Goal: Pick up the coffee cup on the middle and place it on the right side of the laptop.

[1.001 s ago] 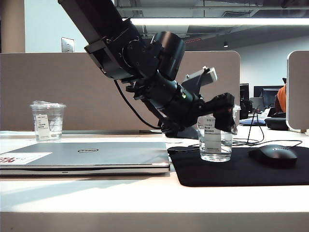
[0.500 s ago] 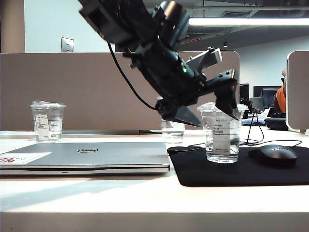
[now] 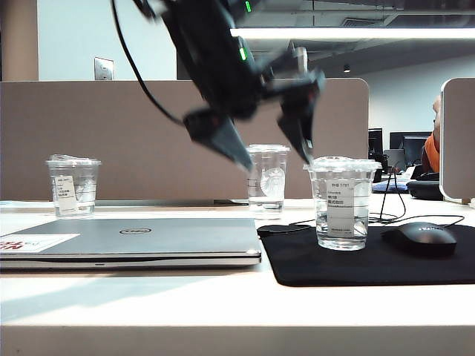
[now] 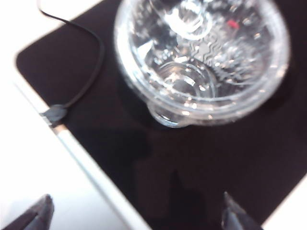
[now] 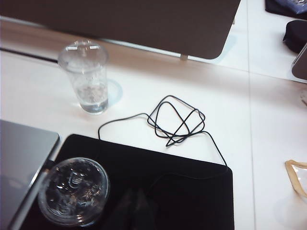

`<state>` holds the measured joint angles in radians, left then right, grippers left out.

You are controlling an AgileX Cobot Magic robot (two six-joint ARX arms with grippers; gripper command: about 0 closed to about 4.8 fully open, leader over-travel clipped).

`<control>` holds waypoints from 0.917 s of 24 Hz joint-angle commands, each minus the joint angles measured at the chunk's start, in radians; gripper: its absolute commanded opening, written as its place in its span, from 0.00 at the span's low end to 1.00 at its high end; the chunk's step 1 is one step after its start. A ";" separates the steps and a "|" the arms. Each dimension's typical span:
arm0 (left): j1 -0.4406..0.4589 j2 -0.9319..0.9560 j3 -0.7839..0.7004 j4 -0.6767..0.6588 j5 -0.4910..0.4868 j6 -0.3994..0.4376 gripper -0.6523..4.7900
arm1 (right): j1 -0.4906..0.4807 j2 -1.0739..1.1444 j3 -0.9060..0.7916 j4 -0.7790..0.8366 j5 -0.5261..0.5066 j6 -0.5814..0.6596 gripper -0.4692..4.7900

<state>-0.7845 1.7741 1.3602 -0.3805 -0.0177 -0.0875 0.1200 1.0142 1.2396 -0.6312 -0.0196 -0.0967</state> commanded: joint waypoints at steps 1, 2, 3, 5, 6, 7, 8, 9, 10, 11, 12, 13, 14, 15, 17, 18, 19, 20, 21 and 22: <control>-0.001 -0.106 0.005 -0.084 -0.013 0.004 1.00 | 0.000 -0.035 0.003 -0.005 -0.001 0.046 0.08; -0.001 -0.140 0.005 -0.102 -0.013 0.004 0.92 | 0.000 -0.045 0.003 -0.015 -0.002 0.050 0.08; -0.001 -0.183 0.005 -0.126 -0.012 0.002 0.76 | 0.000 -0.060 0.003 -0.032 -0.003 0.053 0.08; -0.001 -0.255 0.005 -0.164 -0.007 0.002 0.45 | 0.002 -0.082 0.003 -0.064 -0.009 0.062 0.08; -0.002 -0.335 0.005 -0.203 -0.004 0.002 0.17 | 0.004 -0.106 0.003 -0.105 -0.009 0.097 0.08; -0.002 -0.370 0.005 -0.218 -0.005 0.002 0.11 | 0.008 -0.118 0.003 -0.125 -0.009 0.109 0.08; -0.002 -0.405 0.005 -0.231 -0.005 0.003 0.11 | 0.016 -0.134 0.001 -0.144 -0.008 0.123 0.08; -0.002 -0.447 0.005 -0.245 -0.006 0.002 0.11 | 0.024 -0.150 -0.004 -0.154 -0.009 0.124 0.08; -0.002 -0.481 0.005 -0.257 -0.007 0.002 0.11 | 0.035 -0.169 -0.012 -0.162 -0.008 0.124 0.08; -0.002 -0.523 0.005 -0.270 -0.010 0.002 0.11 | 0.050 -0.196 -0.026 -0.172 -0.008 0.124 0.08; -0.002 -0.557 0.005 -0.279 -0.016 0.002 0.11 | 0.063 -0.223 -0.040 -0.179 -0.008 0.124 0.08; -0.002 -0.589 0.005 -0.290 -0.026 0.002 0.11 | 0.079 -0.251 -0.055 -0.187 -0.008 0.124 0.08; -0.002 -0.627 0.004 -0.303 -0.039 0.002 0.11 | 0.098 -0.288 -0.079 -0.193 -0.005 0.124 0.08; -0.002 -0.654 0.004 -0.315 -0.052 0.002 0.11 | 0.116 -0.320 -0.101 -0.197 -0.001 0.124 0.08; -0.002 -0.715 -0.003 -0.343 -0.080 0.005 0.11 | 0.145 -0.404 -0.153 -0.203 0.003 0.124 0.08; -0.002 -0.743 -0.012 -0.352 -0.093 0.008 0.11 | 0.154 -0.443 -0.177 -0.203 0.003 0.124 0.08; -0.002 -0.768 -0.026 -0.357 -0.101 0.010 0.11 | 0.159 -0.482 -0.201 -0.202 0.003 0.123 0.08; -0.002 -0.804 -0.051 -0.364 -0.103 0.010 0.11 | 0.161 -0.530 -0.229 -0.202 0.005 0.122 0.08; -0.002 -0.831 -0.077 -0.365 -0.103 0.010 0.11 | 0.161 -0.567 -0.250 -0.203 0.007 0.123 0.08; -0.002 -0.860 -0.111 -0.365 -0.103 0.009 0.11 | 0.161 -0.603 -0.270 -0.203 0.007 0.122 0.08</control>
<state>-0.7845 0.9443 1.2961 -0.7311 -0.1169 -0.0799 0.2821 0.4450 0.9901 -0.8524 -0.0223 0.0227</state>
